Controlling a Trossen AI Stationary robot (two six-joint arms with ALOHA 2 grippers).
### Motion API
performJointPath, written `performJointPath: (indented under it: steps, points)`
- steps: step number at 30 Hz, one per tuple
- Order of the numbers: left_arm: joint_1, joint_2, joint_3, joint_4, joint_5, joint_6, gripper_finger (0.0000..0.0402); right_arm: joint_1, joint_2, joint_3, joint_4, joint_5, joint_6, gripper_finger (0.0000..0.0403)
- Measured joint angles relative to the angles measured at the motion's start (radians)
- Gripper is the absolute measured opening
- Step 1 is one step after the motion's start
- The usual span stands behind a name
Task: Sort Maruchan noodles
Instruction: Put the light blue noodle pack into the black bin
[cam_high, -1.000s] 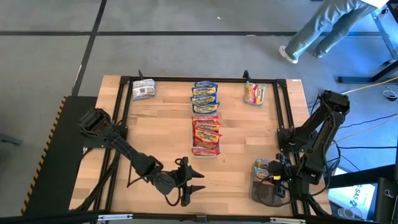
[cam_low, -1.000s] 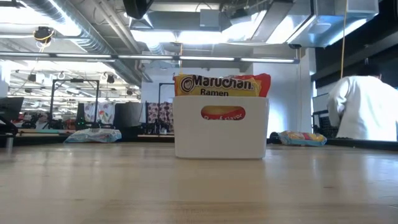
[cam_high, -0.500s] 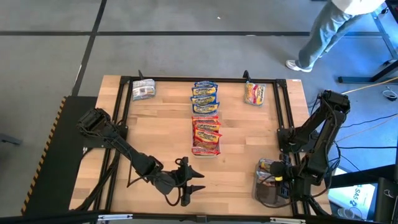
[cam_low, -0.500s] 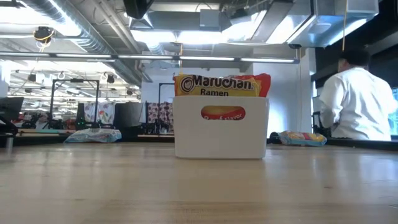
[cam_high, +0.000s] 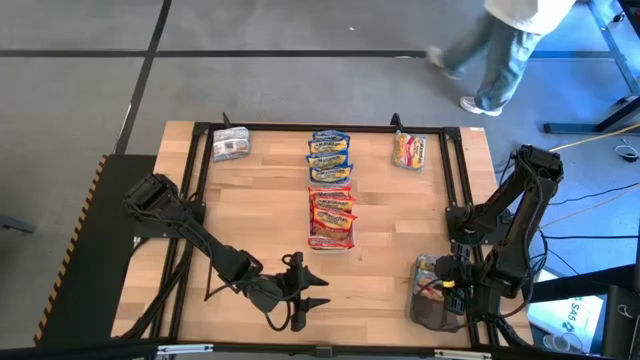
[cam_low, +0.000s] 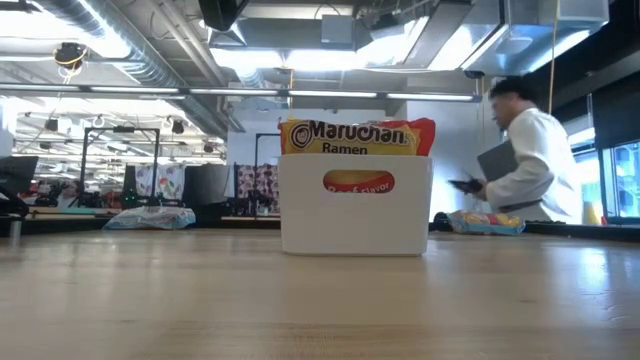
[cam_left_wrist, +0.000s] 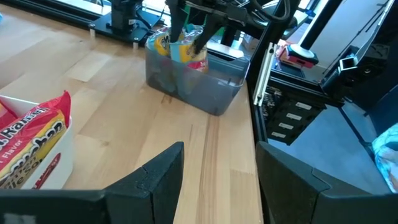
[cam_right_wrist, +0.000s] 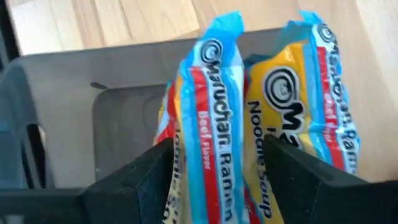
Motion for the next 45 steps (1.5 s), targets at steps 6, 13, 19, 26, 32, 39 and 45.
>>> performJointPath:
  steps: [6,13,19,26,32,39,45]
  points:
    - [0.000,0.000,0.000,0.000,0.001,0.000,0.0195,0.000,0.000,0.002,0.006,-0.003,-0.001,0.0224]
    - [0.005,0.000,0.000,0.000,0.000,0.008,0.0195,0.000,0.000,0.106,-0.089,-0.013,-0.016,0.0224]
    - [0.014,0.000,0.000,0.000,-0.007,0.008,0.0195,-0.073,0.000,0.233,-0.201,0.098,-0.028,0.0224]
    - [0.059,0.000,0.000,-0.021,0.016,0.031,0.0195,-0.442,-0.001,0.249,-0.279,0.183,-0.330,0.0224]
    - [0.081,0.000,0.000,-0.102,0.027,0.036,0.0195,-0.919,-0.001,0.248,-0.296,0.171,-0.736,0.0221]
    - [0.094,0.000,0.000,-0.145,0.026,0.085,0.0195,-1.426,0.014,0.248,-0.139,0.127,-1.099,0.0151]
    - [0.095,0.000,0.000,-0.143,0.023,0.132,0.0195,-1.712,0.072,0.248,-0.021,0.057,-1.204,0.0059]
